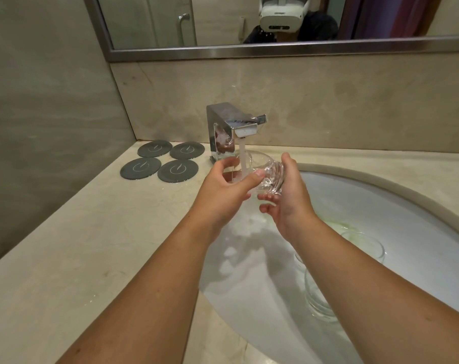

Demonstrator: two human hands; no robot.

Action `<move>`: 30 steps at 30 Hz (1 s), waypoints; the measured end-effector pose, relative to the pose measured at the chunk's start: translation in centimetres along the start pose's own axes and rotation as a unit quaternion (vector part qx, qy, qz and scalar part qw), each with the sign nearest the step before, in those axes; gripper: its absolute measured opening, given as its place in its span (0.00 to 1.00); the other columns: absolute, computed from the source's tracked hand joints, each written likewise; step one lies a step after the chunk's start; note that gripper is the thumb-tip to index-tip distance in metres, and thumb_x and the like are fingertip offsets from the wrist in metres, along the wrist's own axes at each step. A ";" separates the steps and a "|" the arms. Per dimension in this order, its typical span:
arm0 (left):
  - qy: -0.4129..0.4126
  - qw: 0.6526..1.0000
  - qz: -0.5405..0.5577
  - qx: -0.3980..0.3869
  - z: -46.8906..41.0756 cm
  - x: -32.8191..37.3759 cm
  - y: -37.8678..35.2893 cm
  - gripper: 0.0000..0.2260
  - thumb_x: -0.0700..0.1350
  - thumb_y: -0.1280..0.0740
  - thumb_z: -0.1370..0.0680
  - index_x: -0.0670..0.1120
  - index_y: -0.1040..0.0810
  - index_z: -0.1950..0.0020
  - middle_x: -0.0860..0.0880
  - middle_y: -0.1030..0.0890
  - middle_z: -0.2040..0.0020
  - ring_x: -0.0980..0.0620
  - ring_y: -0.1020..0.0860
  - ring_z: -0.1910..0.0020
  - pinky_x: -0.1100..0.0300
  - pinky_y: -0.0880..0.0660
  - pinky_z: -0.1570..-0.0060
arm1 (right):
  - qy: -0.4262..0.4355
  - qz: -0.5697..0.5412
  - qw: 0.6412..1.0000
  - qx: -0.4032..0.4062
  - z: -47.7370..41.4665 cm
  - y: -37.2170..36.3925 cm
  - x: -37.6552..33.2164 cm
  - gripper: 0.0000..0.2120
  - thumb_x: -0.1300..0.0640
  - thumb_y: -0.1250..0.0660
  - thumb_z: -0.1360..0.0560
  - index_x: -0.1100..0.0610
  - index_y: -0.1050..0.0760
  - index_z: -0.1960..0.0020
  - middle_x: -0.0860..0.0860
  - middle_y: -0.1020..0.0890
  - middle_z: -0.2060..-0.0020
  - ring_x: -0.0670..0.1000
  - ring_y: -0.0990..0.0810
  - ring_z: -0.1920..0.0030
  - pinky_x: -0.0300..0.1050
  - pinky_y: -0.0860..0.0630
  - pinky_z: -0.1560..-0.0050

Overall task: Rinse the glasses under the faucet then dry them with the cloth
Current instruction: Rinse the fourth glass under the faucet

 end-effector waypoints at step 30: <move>0.026 0.999 -0.016 -0.033 -0.4 -0.7 -0.2 0.35 0.64 0.22 0.34 0.59 0.26 0.29 0.57 0.16 0.36 0.57 0.17 0.36 0.50 0.22 0.34 | 0.072 0.027 0.997 0.028 0.7 -0.1 -0.4 0.14 0.46 0.28 0.21 0.55 0.20 0.42 0.52 0.17 0.56 0.52 0.26 0.69 0.43 0.31 0.71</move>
Point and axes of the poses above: each hand's wrist, its own z-axis away from the middle knuckle, its own y-axis out of the back of the hand, x = y × z, the point moved 2 cm from there along -z, towards the middle knuckle
